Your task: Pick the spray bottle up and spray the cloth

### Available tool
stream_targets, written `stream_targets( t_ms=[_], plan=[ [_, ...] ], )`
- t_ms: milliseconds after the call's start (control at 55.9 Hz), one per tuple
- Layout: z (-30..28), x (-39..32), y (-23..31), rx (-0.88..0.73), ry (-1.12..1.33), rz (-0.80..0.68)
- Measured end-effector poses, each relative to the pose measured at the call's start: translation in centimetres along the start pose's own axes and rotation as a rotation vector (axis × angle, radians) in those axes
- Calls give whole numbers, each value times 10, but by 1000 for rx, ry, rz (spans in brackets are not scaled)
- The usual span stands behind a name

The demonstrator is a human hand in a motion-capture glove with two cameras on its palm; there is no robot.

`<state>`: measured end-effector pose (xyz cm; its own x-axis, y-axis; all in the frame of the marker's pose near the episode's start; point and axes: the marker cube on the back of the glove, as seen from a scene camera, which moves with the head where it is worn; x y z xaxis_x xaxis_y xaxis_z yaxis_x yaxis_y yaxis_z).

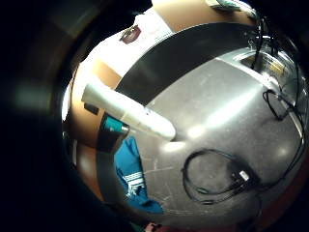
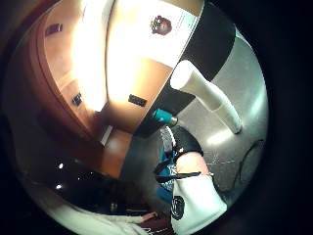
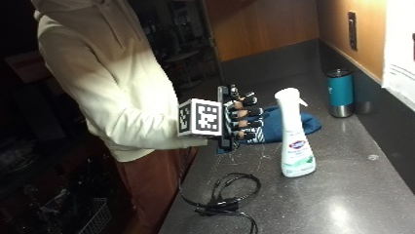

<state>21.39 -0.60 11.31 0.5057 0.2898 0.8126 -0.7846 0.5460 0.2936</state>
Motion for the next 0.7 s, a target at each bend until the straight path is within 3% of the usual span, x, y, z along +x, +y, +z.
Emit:
stream_targets(
  t_ms=[697],
  plan=[
    [47, 11, -13, 4, -120, 135]
  ],
)
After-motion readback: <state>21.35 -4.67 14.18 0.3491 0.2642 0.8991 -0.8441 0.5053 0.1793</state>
